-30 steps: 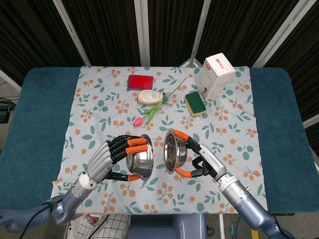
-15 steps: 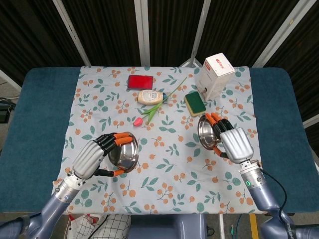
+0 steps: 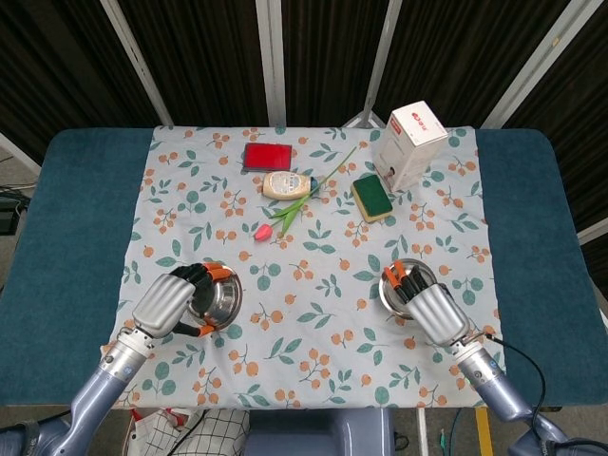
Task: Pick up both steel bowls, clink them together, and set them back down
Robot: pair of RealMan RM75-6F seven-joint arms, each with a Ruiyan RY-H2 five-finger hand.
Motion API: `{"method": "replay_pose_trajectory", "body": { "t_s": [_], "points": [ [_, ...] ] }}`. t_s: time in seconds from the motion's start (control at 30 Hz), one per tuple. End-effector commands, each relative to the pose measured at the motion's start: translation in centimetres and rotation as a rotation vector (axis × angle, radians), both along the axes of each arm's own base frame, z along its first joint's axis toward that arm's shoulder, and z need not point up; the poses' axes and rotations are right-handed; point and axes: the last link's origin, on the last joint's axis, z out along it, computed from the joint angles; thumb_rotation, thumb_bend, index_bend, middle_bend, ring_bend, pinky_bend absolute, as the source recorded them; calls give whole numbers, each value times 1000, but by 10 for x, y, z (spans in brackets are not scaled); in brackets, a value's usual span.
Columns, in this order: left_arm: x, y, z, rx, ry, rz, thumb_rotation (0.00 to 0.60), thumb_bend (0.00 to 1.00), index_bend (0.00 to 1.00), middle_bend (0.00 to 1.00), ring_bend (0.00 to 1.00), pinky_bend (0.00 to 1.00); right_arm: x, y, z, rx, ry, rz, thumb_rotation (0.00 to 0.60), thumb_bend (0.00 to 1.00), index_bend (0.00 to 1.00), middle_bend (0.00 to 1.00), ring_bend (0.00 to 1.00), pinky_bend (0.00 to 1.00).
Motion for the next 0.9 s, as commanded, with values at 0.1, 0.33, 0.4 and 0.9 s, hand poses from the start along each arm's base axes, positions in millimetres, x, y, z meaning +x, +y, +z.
{"method": "replay_pose_trajectory", "body": {
  "t_s": [0.1,0.33,0.4,0.9],
  "points": [
    [-13,4,-15,-11,155,44,600,578,410,546,398,549,-1,11,-10,42,-67,-28,600,340,843,770,837,1000],
    [-22,9,-33,-29,227,71,600,445,213,407,309,456,-4,19,-17,48,-121,-42,600,340,528,528,626,903],
    [-26,10,-37,-36,252,74,600,340,57,293,246,421,-5,22,-18,47,-131,-56,600,339,329,406,491,807],
    [-18,10,-46,-13,176,21,600,65,0,4,24,279,-2,34,-20,110,-246,-190,473,344,0,0,70,468]
  ]
}}
